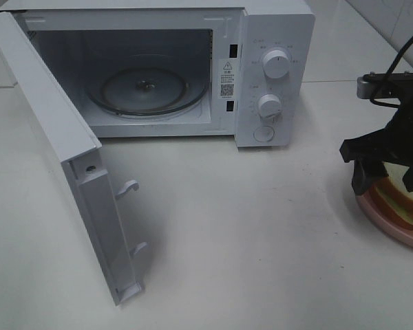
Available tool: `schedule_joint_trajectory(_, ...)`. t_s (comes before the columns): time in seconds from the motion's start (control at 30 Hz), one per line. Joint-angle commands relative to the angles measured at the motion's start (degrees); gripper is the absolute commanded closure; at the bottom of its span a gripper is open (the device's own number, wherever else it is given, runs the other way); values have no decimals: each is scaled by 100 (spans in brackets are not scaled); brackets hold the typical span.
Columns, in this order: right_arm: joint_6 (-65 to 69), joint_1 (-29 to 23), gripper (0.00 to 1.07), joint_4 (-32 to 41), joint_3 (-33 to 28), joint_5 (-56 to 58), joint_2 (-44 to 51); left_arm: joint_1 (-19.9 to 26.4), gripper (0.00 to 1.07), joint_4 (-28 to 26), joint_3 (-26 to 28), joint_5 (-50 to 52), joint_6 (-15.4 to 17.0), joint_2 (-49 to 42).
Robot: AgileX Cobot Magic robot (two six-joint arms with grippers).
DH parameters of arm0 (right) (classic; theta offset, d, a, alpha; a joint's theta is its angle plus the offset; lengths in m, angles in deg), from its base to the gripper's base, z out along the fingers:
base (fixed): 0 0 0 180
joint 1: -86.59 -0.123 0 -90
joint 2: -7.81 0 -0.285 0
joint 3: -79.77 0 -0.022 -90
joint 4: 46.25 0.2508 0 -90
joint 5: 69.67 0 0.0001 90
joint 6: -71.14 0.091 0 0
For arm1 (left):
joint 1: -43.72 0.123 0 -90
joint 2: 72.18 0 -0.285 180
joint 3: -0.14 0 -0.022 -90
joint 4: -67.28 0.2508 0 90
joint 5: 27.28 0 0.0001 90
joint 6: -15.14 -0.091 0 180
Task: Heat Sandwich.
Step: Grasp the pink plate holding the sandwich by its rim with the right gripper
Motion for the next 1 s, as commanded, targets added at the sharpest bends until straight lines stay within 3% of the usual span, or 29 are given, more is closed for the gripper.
schedule_joint_trajectory(0.03,160,-155,37,-281,-17,-126,-120,-34,31,-11,-17,69,0,-126)
schedule_joint_trajectory(0.17,281,-344,37,-361,-17,-275,-120,-34,31,-11,-17,69,0,-126)
schedule_joint_trajectory(1.0,854,-390,39,-705,-17,-607,-590,-34,31,-11,-17,69,0,-126)
